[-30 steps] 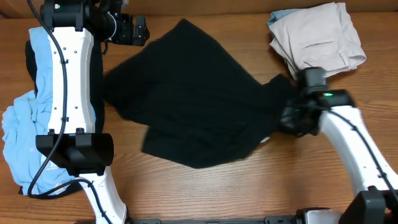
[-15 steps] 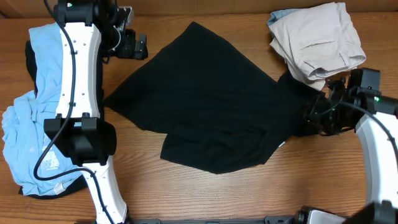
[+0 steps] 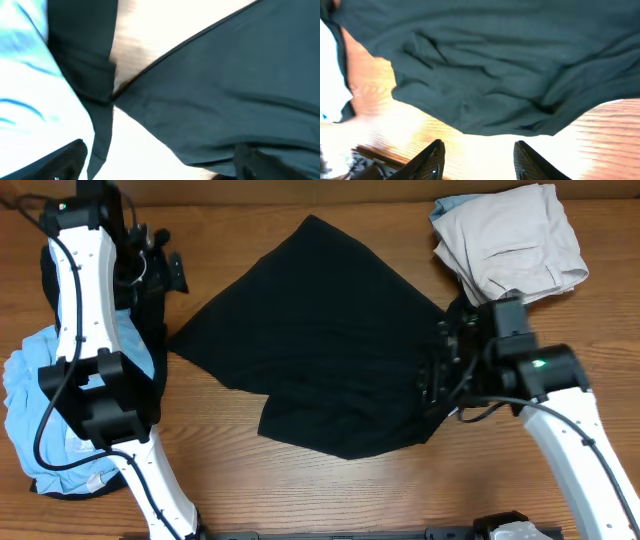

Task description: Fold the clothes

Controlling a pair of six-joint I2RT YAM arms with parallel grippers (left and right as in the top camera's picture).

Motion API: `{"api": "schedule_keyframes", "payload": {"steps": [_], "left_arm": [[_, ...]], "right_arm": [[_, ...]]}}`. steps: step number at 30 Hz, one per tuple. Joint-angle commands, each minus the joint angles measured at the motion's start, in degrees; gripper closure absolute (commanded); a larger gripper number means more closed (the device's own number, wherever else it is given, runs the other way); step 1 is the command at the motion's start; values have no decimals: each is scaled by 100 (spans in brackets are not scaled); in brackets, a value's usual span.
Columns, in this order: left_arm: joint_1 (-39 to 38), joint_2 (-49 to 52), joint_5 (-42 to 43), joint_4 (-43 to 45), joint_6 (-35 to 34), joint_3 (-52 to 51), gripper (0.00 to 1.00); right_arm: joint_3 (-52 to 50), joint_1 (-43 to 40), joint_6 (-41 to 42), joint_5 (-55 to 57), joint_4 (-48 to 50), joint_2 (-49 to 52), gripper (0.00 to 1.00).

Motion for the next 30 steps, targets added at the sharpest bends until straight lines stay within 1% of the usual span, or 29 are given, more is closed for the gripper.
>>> {"api": "schedule_keyframes", "payload": {"steps": [1,3,7,10,15,17,20,22,25,26,28,29,30], "left_arm": [[-7,50,83,74,-28,-634,8],[-7,48,166,188,153,-1043,12],[-11,48,190,708,203,-1825,13],[-11,48,302,1110,111,-2184,13],[-17,48,243,1814,-195,-2627,20],[-17,48,138,2065,-332,-2815,21],[-26,48,7,2293,-358,-2975,27],[-50,50,-114,2345,-358,-3016,33],[-90,48,-256,2343,-352,-3016,48],[-118,50,-310,2330,-350,-3016,57],[-157,50,-319,2306,-282,-3016,81],[-173,50,-350,2295,-280,-3018,87],[-195,50,-420,2264,-282,-3018,96]], "right_arm": [[-63,647,914,841,52,-63,52],[-92,1014,1274,1115,50,-63,52],[-92,1478,1606,1403,72,-63,51],[-92,1513,1611,1394,76,-63,51],[-92,1513,1609,1394,114,-63,51],[-92,1513,1611,1392,138,-63,51],[-92,1515,1615,1390,212,-55,51],[-98,1521,1670,1392,243,-26,51],[-118,1613,1744,1388,254,103,52],[-118,1674,1762,1377,254,177,52],[-118,1790,1805,1349,267,315,52],[-118,1851,1880,1353,267,376,52],[-118,1941,1917,1351,273,457,52]]}}
